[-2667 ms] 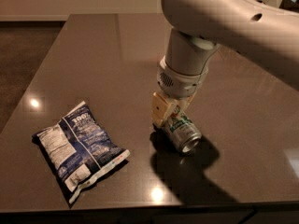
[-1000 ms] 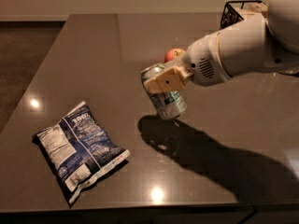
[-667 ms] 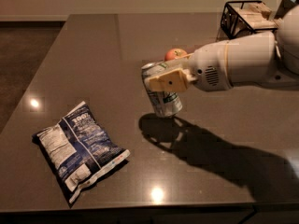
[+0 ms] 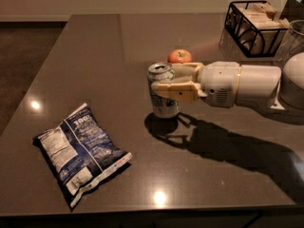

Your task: Place 7up can upright

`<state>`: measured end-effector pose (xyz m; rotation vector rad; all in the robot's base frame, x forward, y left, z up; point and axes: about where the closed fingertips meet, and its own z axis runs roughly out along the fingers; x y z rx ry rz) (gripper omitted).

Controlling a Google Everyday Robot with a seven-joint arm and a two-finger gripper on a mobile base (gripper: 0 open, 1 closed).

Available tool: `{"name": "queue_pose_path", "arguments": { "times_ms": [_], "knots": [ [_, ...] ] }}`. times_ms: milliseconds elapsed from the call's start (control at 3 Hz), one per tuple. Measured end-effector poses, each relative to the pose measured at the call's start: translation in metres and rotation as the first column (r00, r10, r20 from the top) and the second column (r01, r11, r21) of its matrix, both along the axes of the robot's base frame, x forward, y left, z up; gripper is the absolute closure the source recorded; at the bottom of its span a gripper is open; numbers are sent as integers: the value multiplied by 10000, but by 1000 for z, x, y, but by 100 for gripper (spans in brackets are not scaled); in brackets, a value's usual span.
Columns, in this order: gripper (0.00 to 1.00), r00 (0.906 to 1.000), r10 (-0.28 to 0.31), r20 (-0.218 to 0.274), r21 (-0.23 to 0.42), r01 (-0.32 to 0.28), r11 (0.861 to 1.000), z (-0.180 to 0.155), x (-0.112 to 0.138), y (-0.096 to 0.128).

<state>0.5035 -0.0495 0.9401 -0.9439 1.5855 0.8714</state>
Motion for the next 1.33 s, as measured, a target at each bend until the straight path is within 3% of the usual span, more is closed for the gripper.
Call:
{"name": "queue_pose_path", "arguments": {
  "times_ms": [333, 667, 1333],
  "knots": [
    [100, 9934, 263, 1115, 393, -309, 9988, -5, 2, -3],
    [100, 9819, 278, 1872, 761, -427, 9962, -10, 3, -7],
    [60, 9708, -300, 2379, 1657, -101, 9861, -21, 8, -21]
  ]
}}
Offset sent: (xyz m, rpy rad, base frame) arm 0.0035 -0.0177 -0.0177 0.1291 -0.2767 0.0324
